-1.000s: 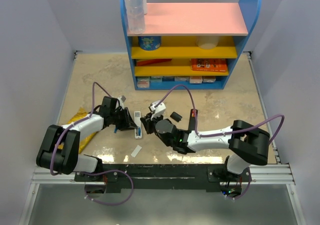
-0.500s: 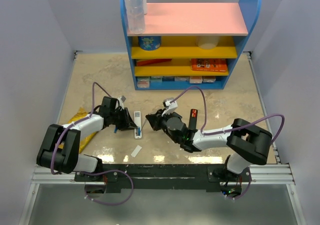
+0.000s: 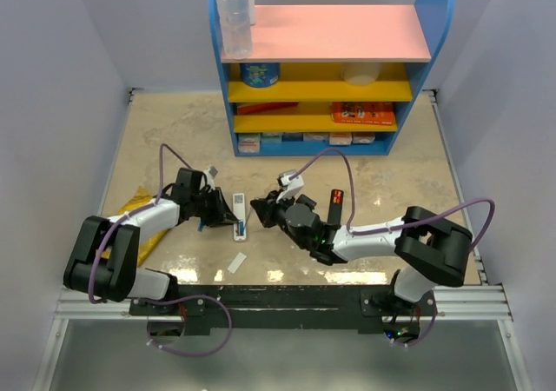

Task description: Unload the batteries from the remote control

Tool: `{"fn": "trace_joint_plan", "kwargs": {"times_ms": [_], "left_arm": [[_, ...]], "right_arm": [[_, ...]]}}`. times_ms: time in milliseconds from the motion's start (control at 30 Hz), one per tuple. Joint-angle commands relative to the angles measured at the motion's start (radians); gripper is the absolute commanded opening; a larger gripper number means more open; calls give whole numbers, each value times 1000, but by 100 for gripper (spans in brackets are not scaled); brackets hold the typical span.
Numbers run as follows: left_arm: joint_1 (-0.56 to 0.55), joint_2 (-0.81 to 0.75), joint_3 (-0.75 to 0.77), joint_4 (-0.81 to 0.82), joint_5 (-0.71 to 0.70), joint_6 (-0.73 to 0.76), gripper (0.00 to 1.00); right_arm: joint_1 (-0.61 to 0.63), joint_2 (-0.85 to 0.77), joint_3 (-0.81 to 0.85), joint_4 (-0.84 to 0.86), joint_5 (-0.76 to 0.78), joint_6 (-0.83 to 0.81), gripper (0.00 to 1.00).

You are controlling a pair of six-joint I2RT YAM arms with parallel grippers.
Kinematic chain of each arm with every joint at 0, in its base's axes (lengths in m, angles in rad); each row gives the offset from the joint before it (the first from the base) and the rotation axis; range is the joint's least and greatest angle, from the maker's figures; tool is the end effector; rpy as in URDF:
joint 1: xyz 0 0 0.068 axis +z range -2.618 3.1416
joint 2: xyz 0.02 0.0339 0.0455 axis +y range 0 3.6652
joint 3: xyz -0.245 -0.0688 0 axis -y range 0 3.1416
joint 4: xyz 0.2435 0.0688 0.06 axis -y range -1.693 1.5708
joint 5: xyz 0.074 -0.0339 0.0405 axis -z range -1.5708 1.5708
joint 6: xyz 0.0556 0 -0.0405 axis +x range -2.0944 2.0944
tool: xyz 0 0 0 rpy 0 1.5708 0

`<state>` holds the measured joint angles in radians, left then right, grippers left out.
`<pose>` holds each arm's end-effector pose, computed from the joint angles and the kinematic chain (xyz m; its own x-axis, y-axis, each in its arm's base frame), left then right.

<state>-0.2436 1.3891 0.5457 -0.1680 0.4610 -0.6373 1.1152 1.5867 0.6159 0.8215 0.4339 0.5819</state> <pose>0.2349 -0.0839 0.1076 -0.9259 -0.3190 -0.2022 -0.1317 0.7744 -0.6188 0.1679 0.2896 0.1729 -0.4020 0.3130 -0.8605 -0.4919 0.7188 0.4913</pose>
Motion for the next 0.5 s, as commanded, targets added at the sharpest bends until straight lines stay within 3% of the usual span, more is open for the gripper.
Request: {"fn": "trace_joint_plan", "kwargs": {"times_ms": [0, 267, 333, 467], "left_arm": [[-14, 7, -16, 53, 24, -39, 25], [-13, 2, -7, 10, -41, -27, 25], [-13, 1, -10, 15, -36, -33, 21], [-13, -1, -21, 41, -2, -39, 15]], "right_arm": [[83, 25, 80, -191, 81, -207, 0], [136, 151, 64, -153, 140, -269, 0], [136, 156, 53, -160, 154, -208, 0], [114, 121, -71, -17, 108, -49, 0]]}}
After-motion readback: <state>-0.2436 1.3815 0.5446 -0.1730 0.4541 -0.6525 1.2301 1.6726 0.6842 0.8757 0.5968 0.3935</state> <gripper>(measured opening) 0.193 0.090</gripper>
